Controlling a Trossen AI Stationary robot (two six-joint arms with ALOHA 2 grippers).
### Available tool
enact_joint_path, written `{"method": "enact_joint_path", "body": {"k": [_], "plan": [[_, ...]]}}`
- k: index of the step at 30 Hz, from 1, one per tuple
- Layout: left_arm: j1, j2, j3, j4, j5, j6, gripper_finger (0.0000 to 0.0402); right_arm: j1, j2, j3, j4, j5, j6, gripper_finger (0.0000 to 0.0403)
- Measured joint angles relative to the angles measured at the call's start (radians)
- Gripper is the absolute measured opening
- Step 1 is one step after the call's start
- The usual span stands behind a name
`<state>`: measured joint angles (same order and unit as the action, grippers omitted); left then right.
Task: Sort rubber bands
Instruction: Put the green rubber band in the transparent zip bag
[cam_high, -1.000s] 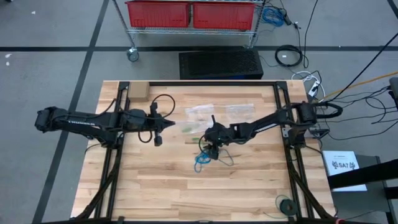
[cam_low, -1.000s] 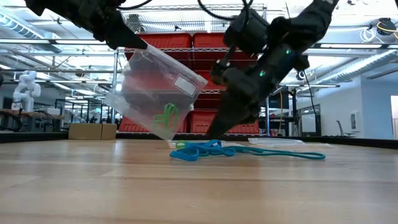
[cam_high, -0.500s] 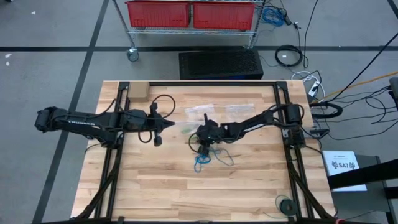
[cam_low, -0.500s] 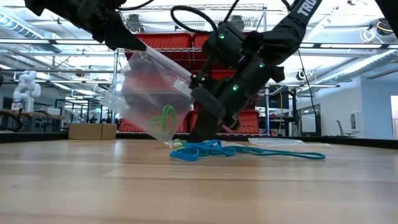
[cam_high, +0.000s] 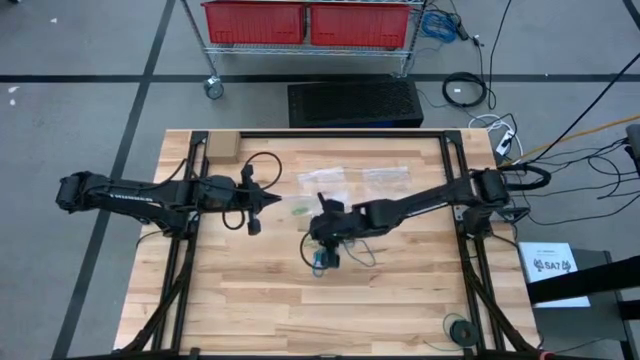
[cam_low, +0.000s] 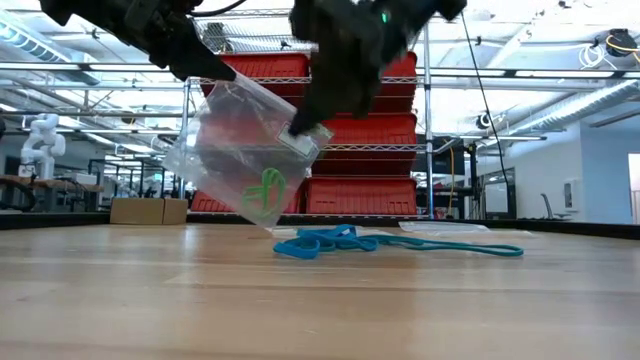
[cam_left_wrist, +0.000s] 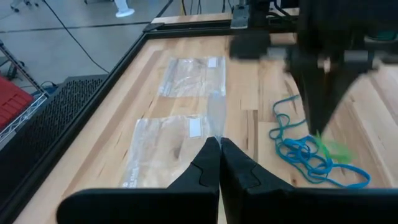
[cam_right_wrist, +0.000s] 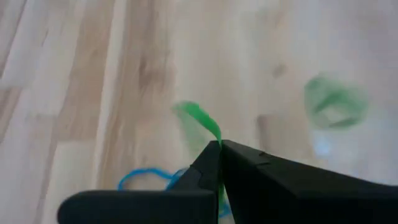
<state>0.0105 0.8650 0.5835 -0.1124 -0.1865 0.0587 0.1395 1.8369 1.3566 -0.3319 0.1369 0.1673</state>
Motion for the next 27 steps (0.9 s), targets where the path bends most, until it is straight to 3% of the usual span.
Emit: {"method": "enact_joint_path", "body": {"k": [9, 27], "plan": [[0.000, 0.006, 0.000, 0.005, 0.081, 0.009, 0.0000, -0.030, -0.098, 0.108, -0.047, 0.116, -0.105, 0.0001], [0.000, 0.065, -0.001, 0.085, 0.097, 0.027, 0.0000, -0.097, -0.072, 0.114, -0.062, 0.096, -0.101, 0.0000]]}}
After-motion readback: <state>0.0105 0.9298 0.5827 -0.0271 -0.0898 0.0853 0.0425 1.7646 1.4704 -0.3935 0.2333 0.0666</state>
